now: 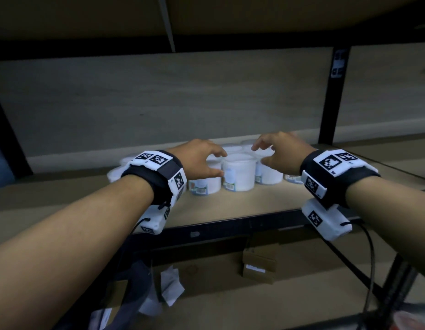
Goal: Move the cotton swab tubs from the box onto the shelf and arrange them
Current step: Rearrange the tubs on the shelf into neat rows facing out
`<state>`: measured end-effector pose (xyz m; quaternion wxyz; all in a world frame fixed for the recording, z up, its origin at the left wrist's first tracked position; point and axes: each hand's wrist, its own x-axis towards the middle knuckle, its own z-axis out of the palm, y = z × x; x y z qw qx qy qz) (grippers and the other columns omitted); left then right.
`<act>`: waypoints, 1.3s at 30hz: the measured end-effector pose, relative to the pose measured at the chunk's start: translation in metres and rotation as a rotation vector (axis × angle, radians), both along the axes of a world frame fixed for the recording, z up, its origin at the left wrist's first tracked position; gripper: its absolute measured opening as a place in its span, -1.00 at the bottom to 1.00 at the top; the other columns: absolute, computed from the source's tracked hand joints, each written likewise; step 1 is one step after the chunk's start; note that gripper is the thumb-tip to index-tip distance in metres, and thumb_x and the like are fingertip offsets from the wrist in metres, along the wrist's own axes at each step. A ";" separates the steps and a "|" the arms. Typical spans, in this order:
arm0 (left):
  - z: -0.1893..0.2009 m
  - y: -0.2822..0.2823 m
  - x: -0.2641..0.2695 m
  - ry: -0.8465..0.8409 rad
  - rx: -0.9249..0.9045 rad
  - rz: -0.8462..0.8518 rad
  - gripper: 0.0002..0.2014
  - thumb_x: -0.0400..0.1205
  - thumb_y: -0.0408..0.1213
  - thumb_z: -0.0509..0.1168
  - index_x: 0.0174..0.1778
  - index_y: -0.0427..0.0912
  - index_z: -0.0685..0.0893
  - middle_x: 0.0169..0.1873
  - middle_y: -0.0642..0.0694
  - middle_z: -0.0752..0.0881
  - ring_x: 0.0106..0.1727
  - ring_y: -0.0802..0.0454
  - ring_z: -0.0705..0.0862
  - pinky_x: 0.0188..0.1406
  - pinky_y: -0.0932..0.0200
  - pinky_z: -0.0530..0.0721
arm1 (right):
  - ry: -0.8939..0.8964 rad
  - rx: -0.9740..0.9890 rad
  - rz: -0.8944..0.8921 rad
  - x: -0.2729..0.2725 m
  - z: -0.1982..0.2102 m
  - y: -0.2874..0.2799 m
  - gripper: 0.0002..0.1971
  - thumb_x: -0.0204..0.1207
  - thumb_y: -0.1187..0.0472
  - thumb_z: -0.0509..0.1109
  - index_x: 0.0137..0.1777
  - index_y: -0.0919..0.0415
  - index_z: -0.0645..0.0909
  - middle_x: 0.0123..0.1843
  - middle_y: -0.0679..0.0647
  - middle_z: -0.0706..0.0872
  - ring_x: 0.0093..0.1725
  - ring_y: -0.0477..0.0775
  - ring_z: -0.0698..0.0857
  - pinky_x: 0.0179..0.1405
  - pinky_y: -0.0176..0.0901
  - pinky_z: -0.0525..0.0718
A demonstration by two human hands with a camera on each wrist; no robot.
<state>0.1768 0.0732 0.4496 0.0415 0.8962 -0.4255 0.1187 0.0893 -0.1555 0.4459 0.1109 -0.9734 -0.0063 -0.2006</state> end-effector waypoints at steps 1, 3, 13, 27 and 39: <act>-0.002 -0.009 0.000 0.001 0.005 -0.013 -0.43 0.56 0.09 0.40 0.49 0.04 0.55 0.38 0.08 0.62 0.36 0.10 0.58 0.37 0.12 0.55 | 0.005 -0.005 -0.018 -0.002 0.000 -0.008 -0.66 0.51 0.23 0.44 0.26 -0.07 0.66 0.26 -0.03 0.70 0.22 0.04 0.65 0.09 -0.19 0.57; -0.003 -0.027 0.001 -0.001 0.011 -0.035 -0.43 0.56 0.11 0.40 0.49 0.03 0.55 0.39 0.08 0.61 0.38 0.11 0.56 0.38 0.13 0.53 | 0.016 -0.013 -0.051 -0.005 0.001 -0.023 -0.65 0.50 0.24 0.44 0.27 -0.05 0.66 0.27 -0.01 0.70 0.21 0.05 0.65 0.09 -0.22 0.54; -0.016 -0.104 0.004 0.007 0.062 -0.087 -0.37 0.55 0.12 0.38 0.53 0.01 0.49 0.45 0.01 0.56 0.43 0.02 0.53 0.41 0.01 0.52 | 0.042 0.022 -0.218 -0.004 -0.016 -0.081 -0.59 0.49 0.17 0.47 0.34 -0.05 0.59 0.36 0.12 0.54 0.27 0.14 0.60 0.15 -0.14 0.53; -0.019 -0.163 0.029 0.010 0.054 -0.053 -0.34 0.51 0.14 0.41 0.53 0.07 0.46 0.46 -0.02 0.50 0.44 -0.06 0.52 0.41 -0.05 0.52 | 0.054 0.070 -0.267 0.011 -0.022 -0.106 -0.49 0.45 0.06 0.54 0.41 -0.04 0.55 0.38 0.14 0.45 0.29 0.19 0.58 0.23 -0.09 0.51; -0.025 -0.186 0.040 0.019 0.066 -0.031 -0.34 0.50 0.10 0.42 0.52 0.04 0.46 0.40 -0.06 0.54 0.38 -0.07 0.54 0.37 0.00 0.54 | 0.054 0.097 -0.258 0.024 -0.030 -0.111 -0.60 0.42 -0.07 0.55 0.26 -0.16 0.64 0.36 0.13 0.49 0.27 0.19 0.61 0.30 -0.02 0.56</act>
